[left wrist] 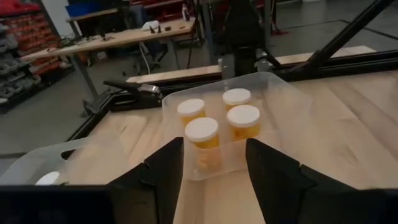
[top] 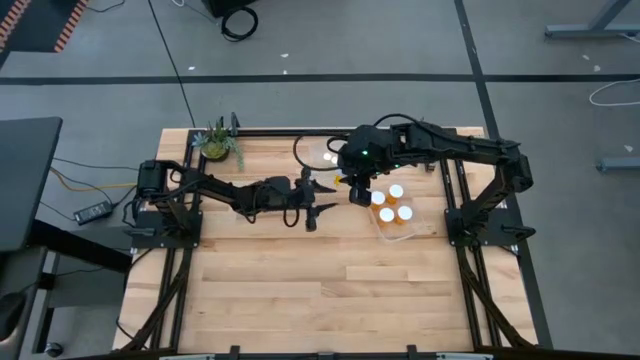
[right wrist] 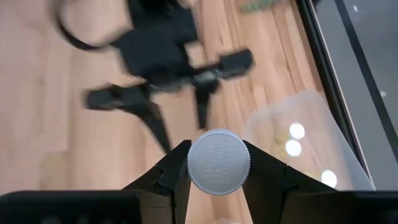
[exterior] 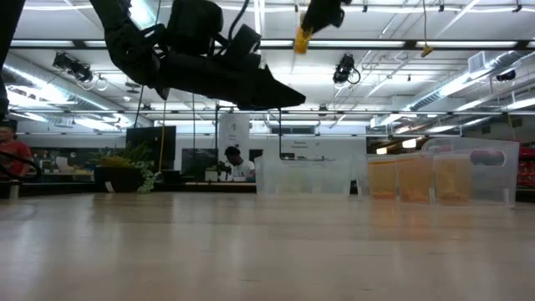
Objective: Pick and place medicine bottles into bin by pill shape (circle, oval)
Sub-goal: Put the small orange pill bottle into the top transparent bin
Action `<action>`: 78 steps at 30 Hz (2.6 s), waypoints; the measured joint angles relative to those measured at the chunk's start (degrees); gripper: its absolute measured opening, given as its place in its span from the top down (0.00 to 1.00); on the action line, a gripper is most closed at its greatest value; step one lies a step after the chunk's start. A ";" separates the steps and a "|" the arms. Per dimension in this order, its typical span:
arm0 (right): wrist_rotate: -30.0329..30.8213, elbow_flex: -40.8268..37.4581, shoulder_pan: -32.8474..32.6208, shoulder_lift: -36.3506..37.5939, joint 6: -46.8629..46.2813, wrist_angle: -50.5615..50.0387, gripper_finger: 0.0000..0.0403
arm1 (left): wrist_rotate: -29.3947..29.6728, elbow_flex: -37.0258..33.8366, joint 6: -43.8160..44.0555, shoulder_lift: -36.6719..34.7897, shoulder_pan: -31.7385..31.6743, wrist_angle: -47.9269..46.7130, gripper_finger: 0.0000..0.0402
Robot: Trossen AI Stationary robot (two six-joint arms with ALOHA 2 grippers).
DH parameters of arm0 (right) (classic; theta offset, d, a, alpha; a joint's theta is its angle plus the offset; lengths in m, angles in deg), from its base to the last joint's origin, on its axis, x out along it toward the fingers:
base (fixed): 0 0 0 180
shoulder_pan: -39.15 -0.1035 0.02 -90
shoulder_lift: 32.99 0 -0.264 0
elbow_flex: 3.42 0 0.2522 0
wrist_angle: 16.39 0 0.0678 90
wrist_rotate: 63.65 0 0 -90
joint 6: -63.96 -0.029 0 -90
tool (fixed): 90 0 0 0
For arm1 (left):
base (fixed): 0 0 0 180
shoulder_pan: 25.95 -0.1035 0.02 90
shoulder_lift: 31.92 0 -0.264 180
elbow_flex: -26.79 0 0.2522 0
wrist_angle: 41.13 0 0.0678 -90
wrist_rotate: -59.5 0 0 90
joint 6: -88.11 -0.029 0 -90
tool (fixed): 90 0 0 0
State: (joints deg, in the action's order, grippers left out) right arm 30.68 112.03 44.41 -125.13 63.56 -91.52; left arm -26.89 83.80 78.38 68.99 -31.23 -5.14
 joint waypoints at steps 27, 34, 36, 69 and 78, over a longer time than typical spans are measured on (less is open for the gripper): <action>-1.89 -14.83 13.00 -0.07 1.40 14.17 0.67 | 0.74 -20.81 -0.34 -22.90 -1.42 8.16 0.63; -1.62 -15.28 14.63 -0.09 0.24 16.34 0.67 | 0.85 -27.00 0.01 -31.42 -2.36 11.67 0.66; -1.60 -14.91 15.63 -0.09 0.25 16.40 0.67 | 0.82 -28.87 0.10 -34.22 -2.72 11.26 0.68; -4.87 -25.90 22.07 -0.11 0.06 22.96 0.67 | -13.15 -32.44 2.83 -75.49 -5.16 -25.79 0.88; -4.15 -27.18 20.89 -0.13 -6.75 22.65 0.67 | -17.00 -32.50 4.16 -73.80 -1.80 -30.04 0.92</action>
State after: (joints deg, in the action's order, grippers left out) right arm 26.52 84.84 65.30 -125.26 56.81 -68.87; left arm -43.89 51.30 82.54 -4.81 -33.04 -35.19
